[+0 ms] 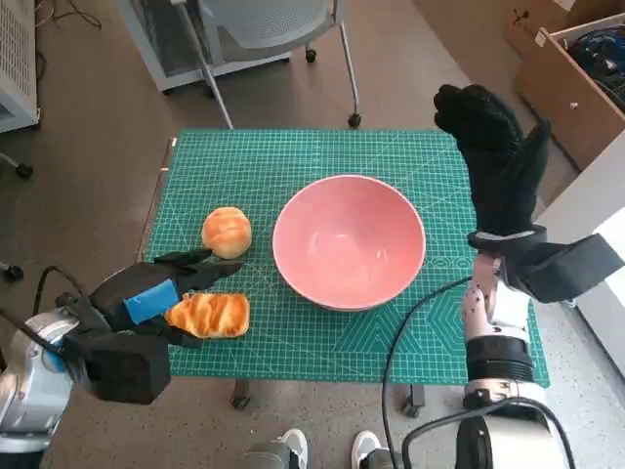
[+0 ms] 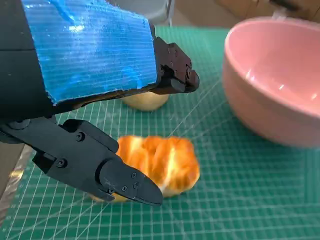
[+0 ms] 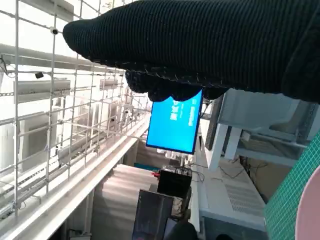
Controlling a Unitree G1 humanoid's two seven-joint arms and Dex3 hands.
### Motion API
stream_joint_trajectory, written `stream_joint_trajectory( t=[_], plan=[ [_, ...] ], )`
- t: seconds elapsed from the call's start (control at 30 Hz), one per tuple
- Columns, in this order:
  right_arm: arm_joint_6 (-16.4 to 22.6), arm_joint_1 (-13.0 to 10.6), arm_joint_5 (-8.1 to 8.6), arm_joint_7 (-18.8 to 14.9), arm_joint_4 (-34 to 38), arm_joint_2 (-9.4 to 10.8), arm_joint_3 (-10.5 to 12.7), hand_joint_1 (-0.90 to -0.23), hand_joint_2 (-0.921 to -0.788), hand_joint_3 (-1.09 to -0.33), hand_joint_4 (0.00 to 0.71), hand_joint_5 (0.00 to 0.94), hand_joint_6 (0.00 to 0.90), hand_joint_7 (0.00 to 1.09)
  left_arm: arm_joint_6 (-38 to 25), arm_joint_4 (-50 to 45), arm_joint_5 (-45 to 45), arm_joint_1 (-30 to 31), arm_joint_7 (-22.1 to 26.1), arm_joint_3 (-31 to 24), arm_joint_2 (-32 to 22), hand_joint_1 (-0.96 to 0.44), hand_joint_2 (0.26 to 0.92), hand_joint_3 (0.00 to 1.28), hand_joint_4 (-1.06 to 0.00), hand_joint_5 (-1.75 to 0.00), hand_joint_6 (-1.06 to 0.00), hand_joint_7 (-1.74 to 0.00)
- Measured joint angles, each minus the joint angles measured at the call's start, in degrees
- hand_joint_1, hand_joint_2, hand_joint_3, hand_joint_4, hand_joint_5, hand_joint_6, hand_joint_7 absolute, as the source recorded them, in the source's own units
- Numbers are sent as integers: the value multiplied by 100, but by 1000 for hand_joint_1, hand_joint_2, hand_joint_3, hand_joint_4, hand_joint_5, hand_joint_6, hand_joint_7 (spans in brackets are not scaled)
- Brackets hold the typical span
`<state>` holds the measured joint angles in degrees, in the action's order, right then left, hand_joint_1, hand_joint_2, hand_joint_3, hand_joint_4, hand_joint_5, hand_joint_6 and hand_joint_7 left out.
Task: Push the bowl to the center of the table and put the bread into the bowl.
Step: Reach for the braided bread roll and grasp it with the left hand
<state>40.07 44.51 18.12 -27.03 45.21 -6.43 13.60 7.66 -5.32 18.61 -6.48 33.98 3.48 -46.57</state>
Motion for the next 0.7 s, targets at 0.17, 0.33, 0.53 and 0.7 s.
stream_joint_trajectory(
  t=[0.17,0.33,0.53,0.7],
  plan=[
    [0,-4,0,0,-23,0,-1,-636,-921,-752,222,2,85,398,73,350,174,-97,-2,239,39,-323,820,5,-263,-18,-382,-32],
    [-2,-30,0,1,-57,-1,0,-631,-921,-752,222,1,85,396,78,660,293,-187,5,450,138,-240,830,6,-381,-43,-474,-60],
    [-16,-58,2,1,-124,0,0,-619,-921,-752,221,1,84,394,-15,769,325,-274,122,566,191,-76,857,11,-685,-121,-683,-144],
    [-43,-72,1,4,-169,6,-5,-617,-921,-751,221,1,85,392,-119,769,321,-371,220,572,191,-102,906,105,-682,-809,-613,-921]
  ],
)
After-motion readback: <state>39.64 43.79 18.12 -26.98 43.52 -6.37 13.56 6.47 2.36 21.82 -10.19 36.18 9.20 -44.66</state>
